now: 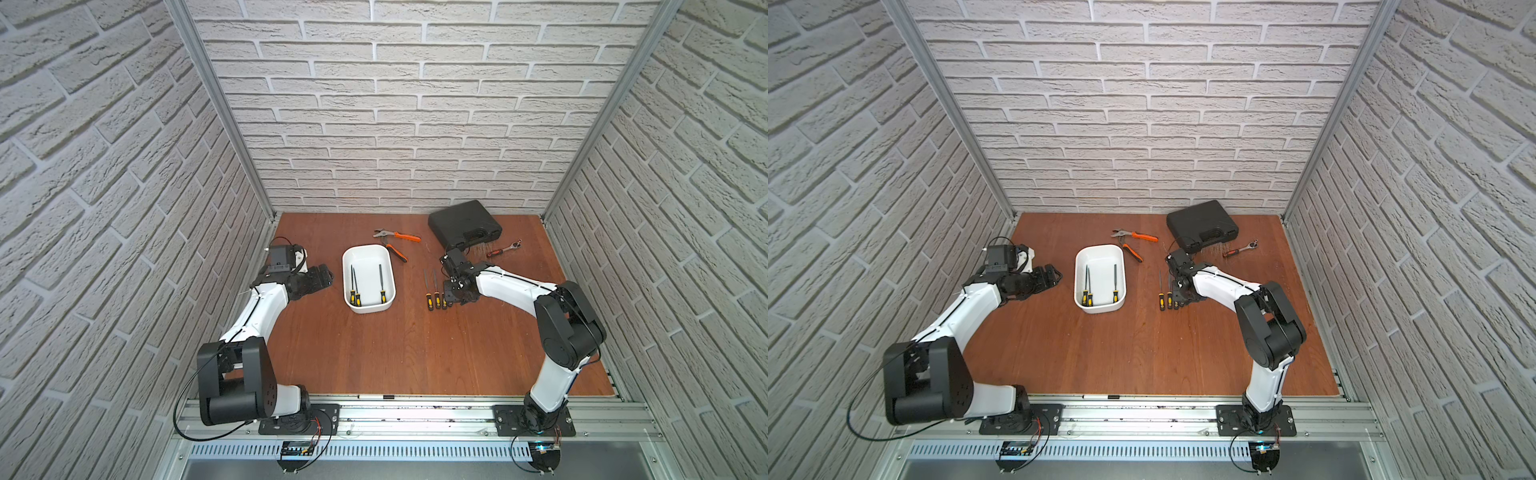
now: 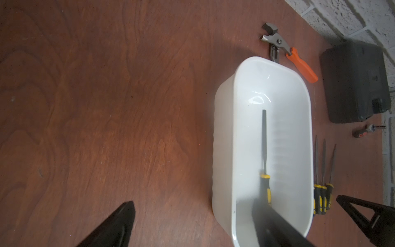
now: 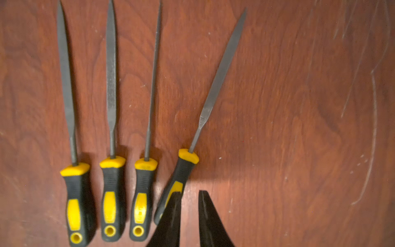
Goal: Take the file tool out of the storage box
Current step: Place the file tool at the center of the board.
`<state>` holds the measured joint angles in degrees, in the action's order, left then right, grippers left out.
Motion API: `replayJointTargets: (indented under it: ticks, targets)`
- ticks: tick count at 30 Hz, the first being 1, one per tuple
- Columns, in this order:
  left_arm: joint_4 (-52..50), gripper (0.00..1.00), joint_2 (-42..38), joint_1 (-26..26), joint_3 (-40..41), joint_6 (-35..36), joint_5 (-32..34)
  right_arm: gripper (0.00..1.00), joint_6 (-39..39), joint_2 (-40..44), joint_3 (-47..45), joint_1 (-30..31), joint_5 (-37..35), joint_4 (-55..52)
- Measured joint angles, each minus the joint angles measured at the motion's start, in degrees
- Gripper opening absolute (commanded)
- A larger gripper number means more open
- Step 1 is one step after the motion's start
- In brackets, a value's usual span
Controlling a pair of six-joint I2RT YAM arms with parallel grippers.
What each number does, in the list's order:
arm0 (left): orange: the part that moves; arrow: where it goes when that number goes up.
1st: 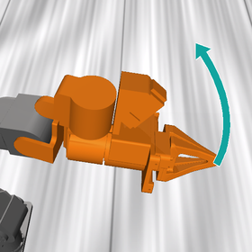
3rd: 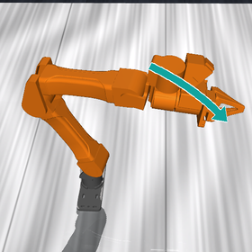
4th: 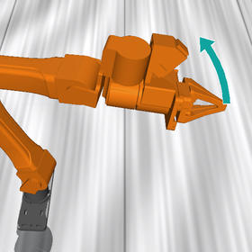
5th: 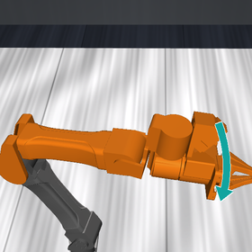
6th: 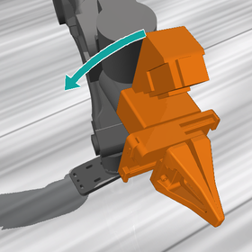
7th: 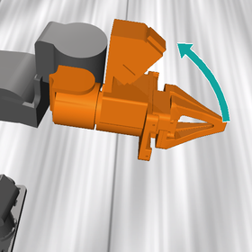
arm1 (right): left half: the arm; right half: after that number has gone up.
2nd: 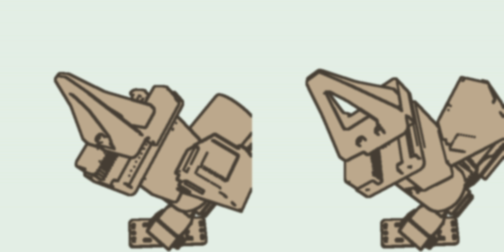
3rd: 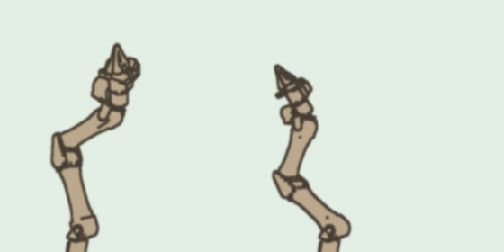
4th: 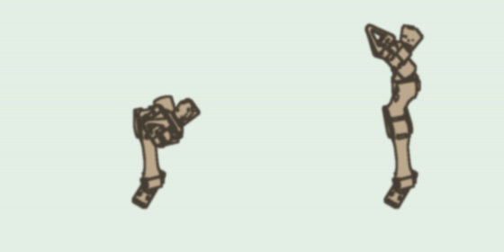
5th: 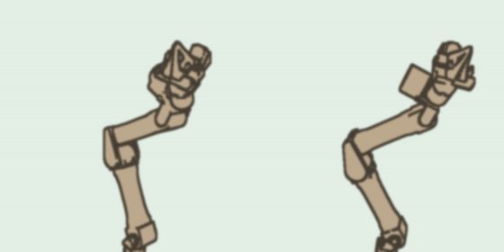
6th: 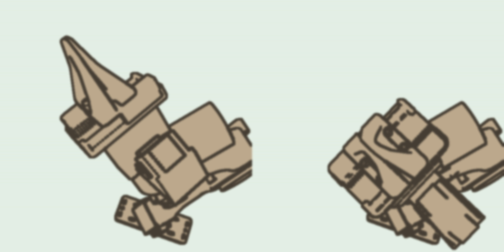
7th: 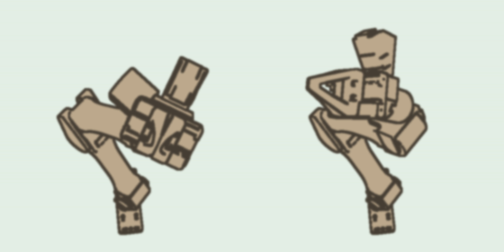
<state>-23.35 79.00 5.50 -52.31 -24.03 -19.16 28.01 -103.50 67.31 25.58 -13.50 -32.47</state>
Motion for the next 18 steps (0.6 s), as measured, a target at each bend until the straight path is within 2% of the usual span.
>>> replayJointTargets:
  ticks: [4, 18]
  targets:
    - [0.0, 0.91, 0.0, 0.0, 0.0, 0.0, 0.0, 0.41, 1.1, 0.0, 0.0, -0.6, 0.3, -0.1]
    - [-0.1, 0.91, 0.0, 0.0, 0.0, 0.2, 0.4, 0.38, 3.4, -3.7, 3.4, -2.6, 2.8, 0.5]
